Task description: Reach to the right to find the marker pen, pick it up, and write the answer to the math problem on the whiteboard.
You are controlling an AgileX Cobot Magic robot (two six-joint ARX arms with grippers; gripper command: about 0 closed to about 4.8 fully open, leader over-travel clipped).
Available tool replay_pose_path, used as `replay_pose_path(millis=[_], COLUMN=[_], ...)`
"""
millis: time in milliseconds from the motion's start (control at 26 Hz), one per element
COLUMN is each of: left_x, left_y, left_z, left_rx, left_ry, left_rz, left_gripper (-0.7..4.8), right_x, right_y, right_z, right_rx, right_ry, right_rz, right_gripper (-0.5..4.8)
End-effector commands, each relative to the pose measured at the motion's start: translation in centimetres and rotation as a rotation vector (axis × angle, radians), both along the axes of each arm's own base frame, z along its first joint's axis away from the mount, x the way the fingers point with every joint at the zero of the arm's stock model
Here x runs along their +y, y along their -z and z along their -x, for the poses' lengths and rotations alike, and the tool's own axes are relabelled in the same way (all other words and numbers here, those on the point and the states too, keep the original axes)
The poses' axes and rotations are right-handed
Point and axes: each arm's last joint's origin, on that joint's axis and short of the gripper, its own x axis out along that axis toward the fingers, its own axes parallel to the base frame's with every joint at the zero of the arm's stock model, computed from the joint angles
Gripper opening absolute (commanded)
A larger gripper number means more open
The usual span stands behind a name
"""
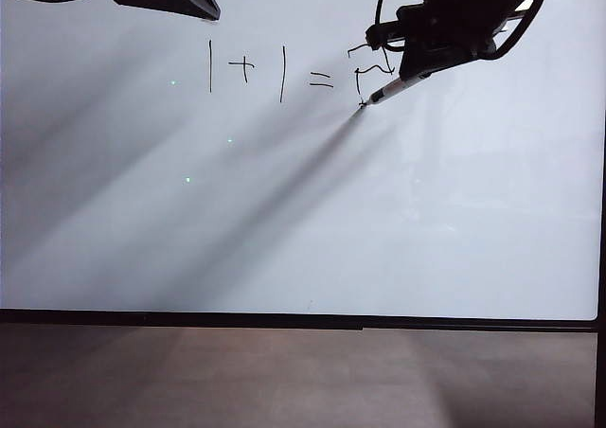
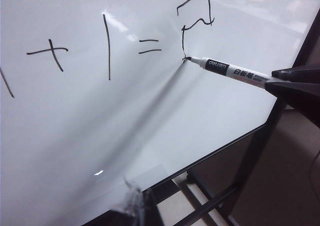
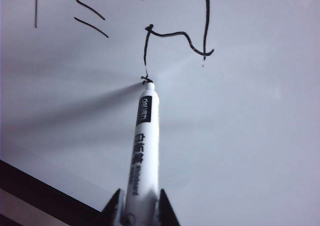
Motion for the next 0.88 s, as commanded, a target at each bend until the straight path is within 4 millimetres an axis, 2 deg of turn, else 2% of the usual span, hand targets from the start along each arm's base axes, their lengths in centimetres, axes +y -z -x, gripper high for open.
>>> replay_pose_path(millis=[38,883], left_x=[0.06,0.15], left_y=[-0.16,-0.28], left_z=[0.09,0.33], left_rx=[-0.005,-0.001], left_ry=[0.005,0.024], left_rz=[0.003,0.005], left_gripper=[-0.05,-0.06], right_x=[-0.26,-1.11], right_y=[-0.55,-0.94], right_z=[0.11,0.4], right_rx=[-0.022,-0.021], right_ry=[0.042,0.131], right_rz=[-0.006,0.023], right_gripper=[-0.07,-0.07])
